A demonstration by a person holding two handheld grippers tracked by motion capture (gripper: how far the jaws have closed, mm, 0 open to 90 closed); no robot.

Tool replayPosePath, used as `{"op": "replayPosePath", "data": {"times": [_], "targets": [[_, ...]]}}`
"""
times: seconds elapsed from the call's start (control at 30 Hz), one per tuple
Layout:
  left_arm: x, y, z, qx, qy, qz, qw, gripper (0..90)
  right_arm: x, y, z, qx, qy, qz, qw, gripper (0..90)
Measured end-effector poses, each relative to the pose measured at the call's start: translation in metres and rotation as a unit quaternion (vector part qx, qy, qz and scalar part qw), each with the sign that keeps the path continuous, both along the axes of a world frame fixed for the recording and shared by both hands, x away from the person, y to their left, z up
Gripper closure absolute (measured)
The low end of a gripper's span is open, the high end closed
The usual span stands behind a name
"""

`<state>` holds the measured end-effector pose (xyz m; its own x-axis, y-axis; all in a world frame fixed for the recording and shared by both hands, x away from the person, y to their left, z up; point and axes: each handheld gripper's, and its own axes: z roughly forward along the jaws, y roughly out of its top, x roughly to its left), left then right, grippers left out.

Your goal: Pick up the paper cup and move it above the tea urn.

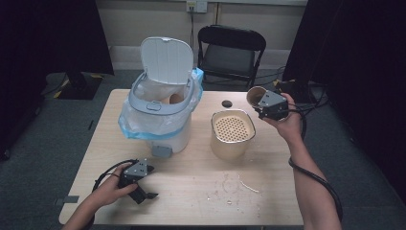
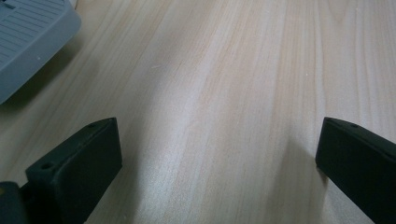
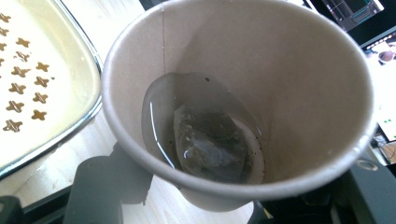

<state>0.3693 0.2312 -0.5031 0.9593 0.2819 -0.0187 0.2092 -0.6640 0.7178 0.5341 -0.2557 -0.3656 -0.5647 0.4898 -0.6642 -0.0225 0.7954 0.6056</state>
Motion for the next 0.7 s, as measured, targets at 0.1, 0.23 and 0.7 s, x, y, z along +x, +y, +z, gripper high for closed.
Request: {"op": "replayPosePath", "data": {"times": [0.1, 0.23, 0.7], "targets": [[0.000, 0.000, 0.000, -0.001, 0.000, -0.001, 1.0000, 0.0, -0.001, 0.002, 0.003, -0.011, -0.012, 0.001, 0.9999, 34.8], [0.000, 0.000, 0.000, 0.003, 0.001, 0.001, 1.0000, 0.0, -0.005, 0.007, 0.005, -0.046, -0.027, 0.007, 0.9986, 34.8], [0.000, 0.000, 0.000, 0.000, 0.000, 0.000, 1.0000, 0.0, -0.019, 0.030, 0.006, -0.166, -0.088, 0.019, 0.9821, 35.2]]}}
